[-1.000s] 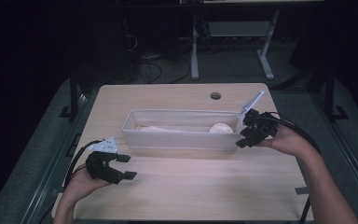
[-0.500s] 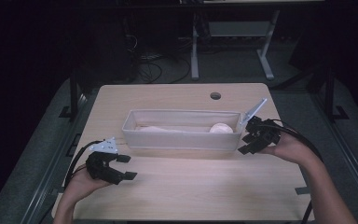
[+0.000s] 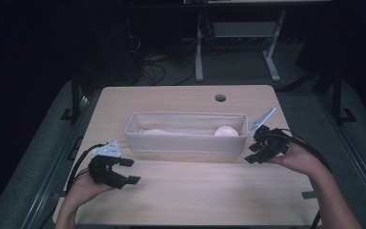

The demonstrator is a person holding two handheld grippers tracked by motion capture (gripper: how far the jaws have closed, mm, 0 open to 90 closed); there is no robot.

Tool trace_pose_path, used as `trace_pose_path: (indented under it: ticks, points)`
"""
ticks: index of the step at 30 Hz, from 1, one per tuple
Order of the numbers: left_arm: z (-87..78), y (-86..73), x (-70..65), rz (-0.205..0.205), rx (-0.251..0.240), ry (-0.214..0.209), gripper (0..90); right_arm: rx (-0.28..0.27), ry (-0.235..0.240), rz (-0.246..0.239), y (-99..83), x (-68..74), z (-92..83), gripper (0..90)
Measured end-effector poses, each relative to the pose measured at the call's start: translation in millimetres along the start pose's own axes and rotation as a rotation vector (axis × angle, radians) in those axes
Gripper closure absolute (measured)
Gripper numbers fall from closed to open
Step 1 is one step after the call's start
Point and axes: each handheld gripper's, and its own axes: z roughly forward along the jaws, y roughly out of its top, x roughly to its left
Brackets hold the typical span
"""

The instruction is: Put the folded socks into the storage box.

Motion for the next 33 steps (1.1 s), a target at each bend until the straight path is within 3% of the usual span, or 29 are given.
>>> trace_pose_path:
  ticks: [33]
  points:
    - [0.9,-3.1,1.6,-0.009,0.005,0.005,27.6,-0.033,0.046,0.019,-28.5,18.6,26.6,49.4]
